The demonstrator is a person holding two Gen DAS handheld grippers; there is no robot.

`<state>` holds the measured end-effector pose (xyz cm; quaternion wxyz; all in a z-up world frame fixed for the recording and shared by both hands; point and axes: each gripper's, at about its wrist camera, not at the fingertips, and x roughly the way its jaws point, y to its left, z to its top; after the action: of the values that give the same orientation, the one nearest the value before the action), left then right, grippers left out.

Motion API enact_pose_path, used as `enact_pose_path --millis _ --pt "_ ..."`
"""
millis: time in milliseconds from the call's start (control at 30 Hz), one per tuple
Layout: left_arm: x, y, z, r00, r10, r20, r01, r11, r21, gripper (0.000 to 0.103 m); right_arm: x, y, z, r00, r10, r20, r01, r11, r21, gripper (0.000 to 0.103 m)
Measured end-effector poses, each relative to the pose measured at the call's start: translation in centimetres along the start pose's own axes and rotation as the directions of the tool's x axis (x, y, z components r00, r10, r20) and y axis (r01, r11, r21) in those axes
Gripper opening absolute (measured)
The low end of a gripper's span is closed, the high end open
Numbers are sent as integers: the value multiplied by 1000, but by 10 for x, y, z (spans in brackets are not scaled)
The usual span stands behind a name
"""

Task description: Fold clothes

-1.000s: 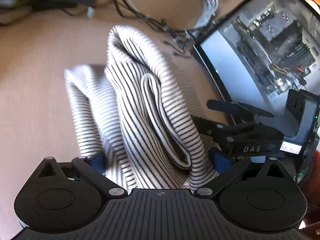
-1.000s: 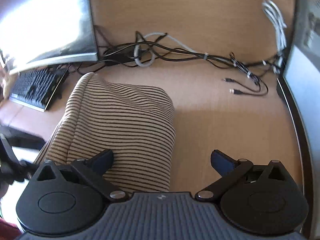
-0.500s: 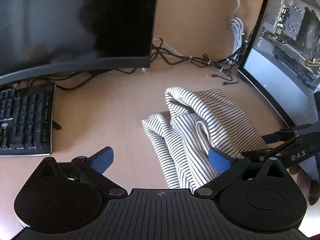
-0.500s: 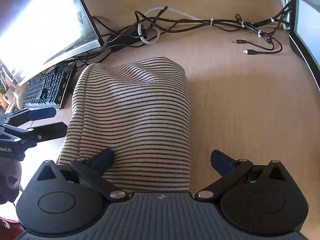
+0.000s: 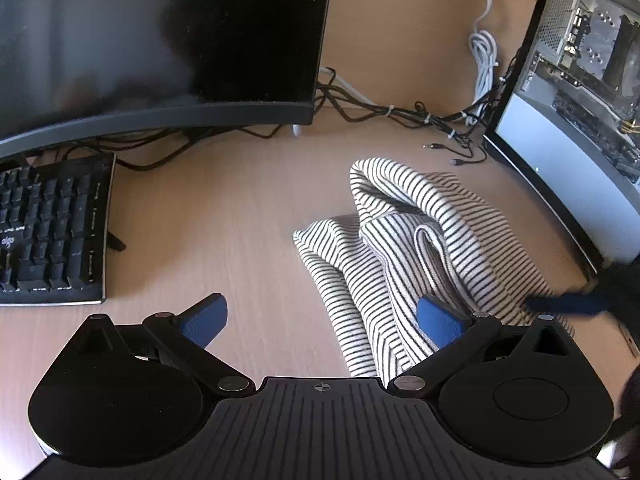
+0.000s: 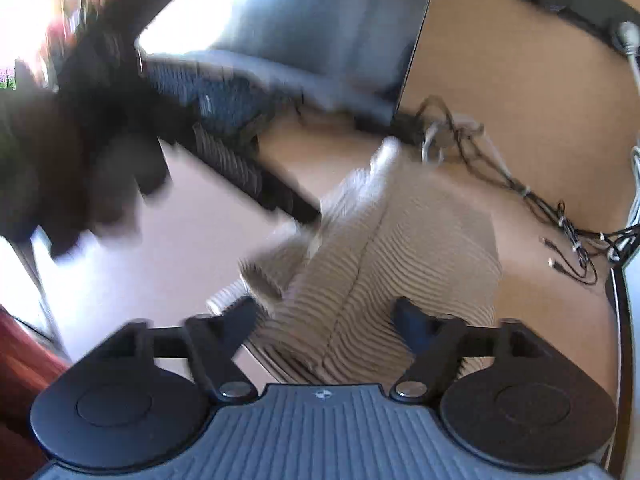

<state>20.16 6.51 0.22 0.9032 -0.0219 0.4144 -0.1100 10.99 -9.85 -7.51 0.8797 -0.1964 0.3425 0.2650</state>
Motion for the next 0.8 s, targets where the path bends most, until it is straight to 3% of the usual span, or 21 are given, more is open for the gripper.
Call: enact_pose_path --millis 233,333,433,500,600,667,800 --pt "2 12 -4 999 -7 -33 5 999 -45 103 -10 -38 -8 991 -131 -17 129 988 -84 67" --pt "2 15 -5 999 -32 -42 29 997 -74 103 -28 -47 1 998 -58 20 57 998 31 75" --pt "2 17 -4 998 -39 -44 35 994 -100 103 -35 -40 10 994 -73 84 64 993 104 85" --pt "4 19 -2 998 -39 -48 33 992 -120 103 -22 -31 14 991 -93 99 81 990 115 88" --pt "8 22 1 998 -41 -56 32 989 -147 103 10 -14 14 989 -139 55 136 989 51 92" --pt "8 22 2 997 -44 -62 34 988 -152 103 22 -17 8 980 -197 31 196 980 26 85" --pt "8 18 1 996 -64 -65 55 988 -141 103 -7 -72 6 976 -208 58 181 935 305 82"
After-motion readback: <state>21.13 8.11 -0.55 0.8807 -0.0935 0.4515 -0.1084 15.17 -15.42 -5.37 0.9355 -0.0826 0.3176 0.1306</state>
